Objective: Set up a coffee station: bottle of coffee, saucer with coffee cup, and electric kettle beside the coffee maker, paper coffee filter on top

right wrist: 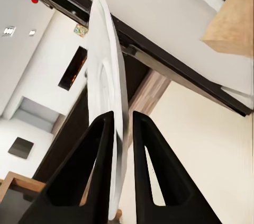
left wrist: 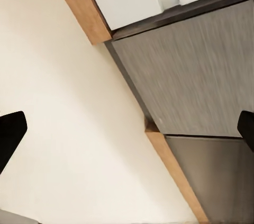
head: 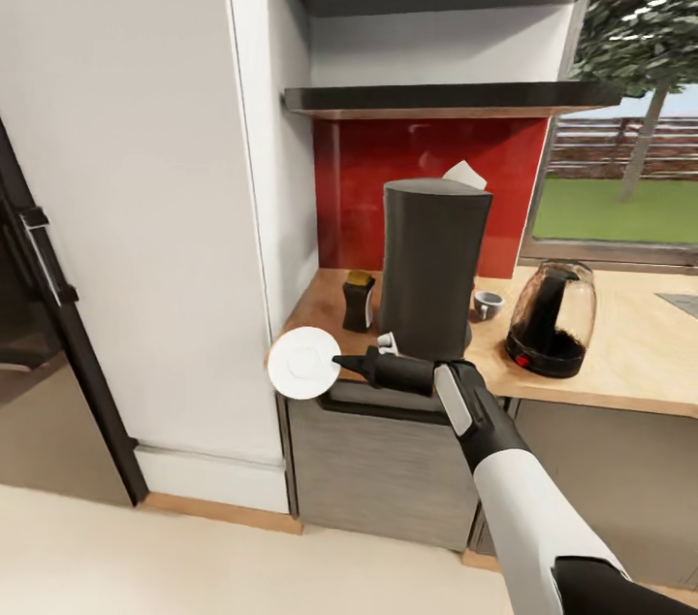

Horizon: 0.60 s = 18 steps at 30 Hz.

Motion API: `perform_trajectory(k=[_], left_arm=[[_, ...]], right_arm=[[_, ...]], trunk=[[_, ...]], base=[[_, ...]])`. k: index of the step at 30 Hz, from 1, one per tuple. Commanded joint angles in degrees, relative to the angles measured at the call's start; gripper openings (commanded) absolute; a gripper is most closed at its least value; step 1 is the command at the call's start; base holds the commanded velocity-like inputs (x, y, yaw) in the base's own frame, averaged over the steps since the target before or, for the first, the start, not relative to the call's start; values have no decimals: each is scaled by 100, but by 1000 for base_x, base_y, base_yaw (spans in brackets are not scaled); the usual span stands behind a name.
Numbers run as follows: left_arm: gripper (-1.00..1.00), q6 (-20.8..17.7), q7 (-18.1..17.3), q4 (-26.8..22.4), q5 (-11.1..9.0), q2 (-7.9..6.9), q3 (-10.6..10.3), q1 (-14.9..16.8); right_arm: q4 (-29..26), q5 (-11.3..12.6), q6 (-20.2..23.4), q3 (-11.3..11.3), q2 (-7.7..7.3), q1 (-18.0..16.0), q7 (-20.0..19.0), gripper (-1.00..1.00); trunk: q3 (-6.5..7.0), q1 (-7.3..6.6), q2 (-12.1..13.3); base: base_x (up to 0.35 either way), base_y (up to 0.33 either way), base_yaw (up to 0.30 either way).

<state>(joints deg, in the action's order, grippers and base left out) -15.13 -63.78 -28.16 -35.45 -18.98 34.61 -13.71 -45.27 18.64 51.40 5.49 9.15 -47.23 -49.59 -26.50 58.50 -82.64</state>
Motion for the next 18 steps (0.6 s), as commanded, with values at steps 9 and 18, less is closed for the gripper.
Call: perform_trajectory(k=[9, 18], left_arm=[[100, -60, -4, 3, -39, -1, -6, -7], [100, -60, -8, 4, -38, -1, -6, -8]], right_arm=[[52, -1, -5, 31, 8, -6, -33, -100], [53, -1, -7, 31, 8, -6, -33, -100]], trunk=[[-5, 0, -4], [-5, 0, -4]], base=[[3, 133, -231], [0, 303, -132]])
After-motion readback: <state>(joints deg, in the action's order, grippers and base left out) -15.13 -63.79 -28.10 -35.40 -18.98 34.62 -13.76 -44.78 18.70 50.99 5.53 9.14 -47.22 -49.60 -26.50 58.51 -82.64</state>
